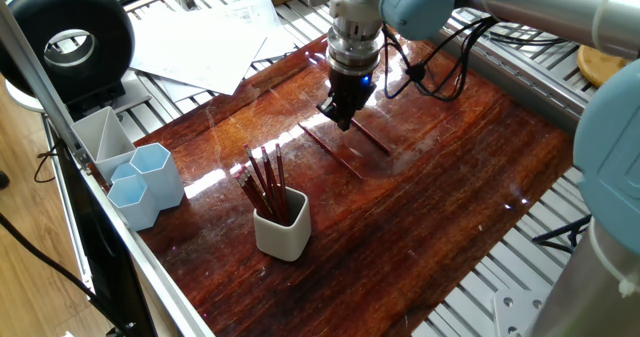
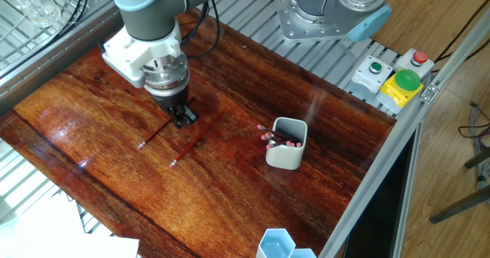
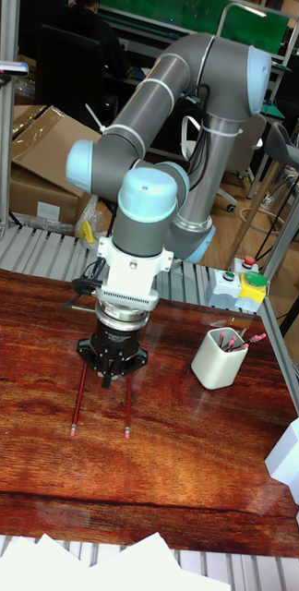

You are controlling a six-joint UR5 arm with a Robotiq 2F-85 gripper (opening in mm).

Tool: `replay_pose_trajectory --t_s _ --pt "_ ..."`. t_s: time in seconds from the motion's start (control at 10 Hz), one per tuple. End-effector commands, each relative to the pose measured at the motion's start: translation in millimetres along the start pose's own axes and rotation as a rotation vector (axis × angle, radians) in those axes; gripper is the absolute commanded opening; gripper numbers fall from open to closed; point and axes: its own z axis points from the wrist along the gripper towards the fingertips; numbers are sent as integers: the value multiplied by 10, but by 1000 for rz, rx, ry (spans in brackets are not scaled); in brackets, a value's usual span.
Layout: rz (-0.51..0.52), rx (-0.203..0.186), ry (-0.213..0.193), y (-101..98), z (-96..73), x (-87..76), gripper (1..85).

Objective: Put the pen into the pen holder

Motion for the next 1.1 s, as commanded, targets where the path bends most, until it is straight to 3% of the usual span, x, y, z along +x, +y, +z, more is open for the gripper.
replay_pose_trajectory --t_s 0.0,0.1,0.2,0.4,0.5,0.7,0.9,1.0 --pt "45 -8 74 23 3 185 10" --pt "63 -10 88 39 10 223 17" --pt "44 43 93 -97 6 242 37" --pt "69 85 118 -109 -59 404 30" --pt "61 69 123 -39 -109 464 103" --pt "81 44 112 133 -170 573 150" --pt "78 -15 110 394 -168 673 280" --pt "73 -26 118 455 -140 718 303"
